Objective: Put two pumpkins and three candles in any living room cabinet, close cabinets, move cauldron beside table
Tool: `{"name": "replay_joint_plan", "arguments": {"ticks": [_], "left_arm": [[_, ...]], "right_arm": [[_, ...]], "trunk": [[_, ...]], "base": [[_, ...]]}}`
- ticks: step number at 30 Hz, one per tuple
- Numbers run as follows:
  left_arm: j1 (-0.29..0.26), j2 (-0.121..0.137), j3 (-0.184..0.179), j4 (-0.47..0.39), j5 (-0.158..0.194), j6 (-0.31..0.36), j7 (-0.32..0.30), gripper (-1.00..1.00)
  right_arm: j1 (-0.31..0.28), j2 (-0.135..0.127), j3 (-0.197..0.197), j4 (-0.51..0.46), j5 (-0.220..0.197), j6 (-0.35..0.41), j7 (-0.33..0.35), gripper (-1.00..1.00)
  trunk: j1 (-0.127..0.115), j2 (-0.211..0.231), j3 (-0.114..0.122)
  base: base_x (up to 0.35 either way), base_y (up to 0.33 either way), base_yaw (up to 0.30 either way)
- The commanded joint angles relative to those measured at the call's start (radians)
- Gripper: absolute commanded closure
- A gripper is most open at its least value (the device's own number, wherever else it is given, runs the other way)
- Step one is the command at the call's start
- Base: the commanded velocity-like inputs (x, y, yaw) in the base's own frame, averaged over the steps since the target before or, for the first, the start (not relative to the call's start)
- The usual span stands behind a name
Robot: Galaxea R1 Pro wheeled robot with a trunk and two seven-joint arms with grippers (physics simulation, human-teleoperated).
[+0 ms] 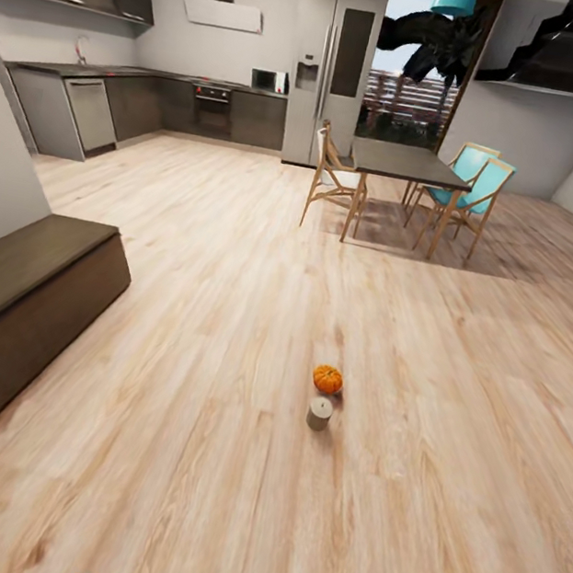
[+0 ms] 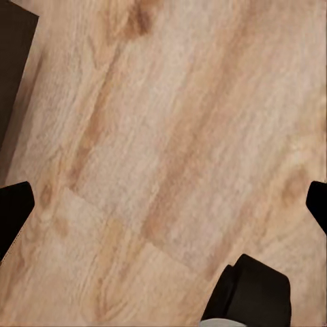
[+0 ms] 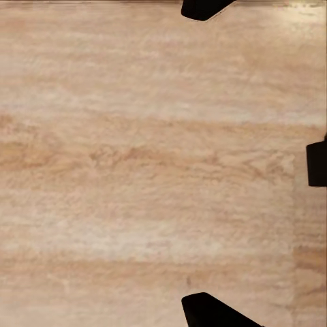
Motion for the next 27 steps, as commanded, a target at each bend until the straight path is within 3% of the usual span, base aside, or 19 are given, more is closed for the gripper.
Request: {"name": "replay_joint_plan", "arguments": {"ticks": [1,12,27], "left_arm": [[0.0,0.0,0.0,0.0,0.0,0.0,0.0,-1.0],[0.003,0.0,0.0,0.0,0.0,0.0,-0.008,-1.0],[0.004,0.002,0.0,0.0,-0.001,0.0,-0.034,-1.0]], "right_arm": [[0.0,0.0,0.0,0.0,0.0,0.0,0.0,-1.0],[0.0,0.002,0.002,0.0,0.001,0.0,0.0,-1.0],[0.0,0.005,0.009,0.009,0.012,-0.001,0.002,-1.0]], "trunk": [[0.0,0.0,-0.001],[0.0,0.0,-0.009],[0.0,0.0,-0.01]], "base": [[0.329,0.0,-0.278],[0.33,0.0,-0.252],[0.333,0.0,-0.012]]}}
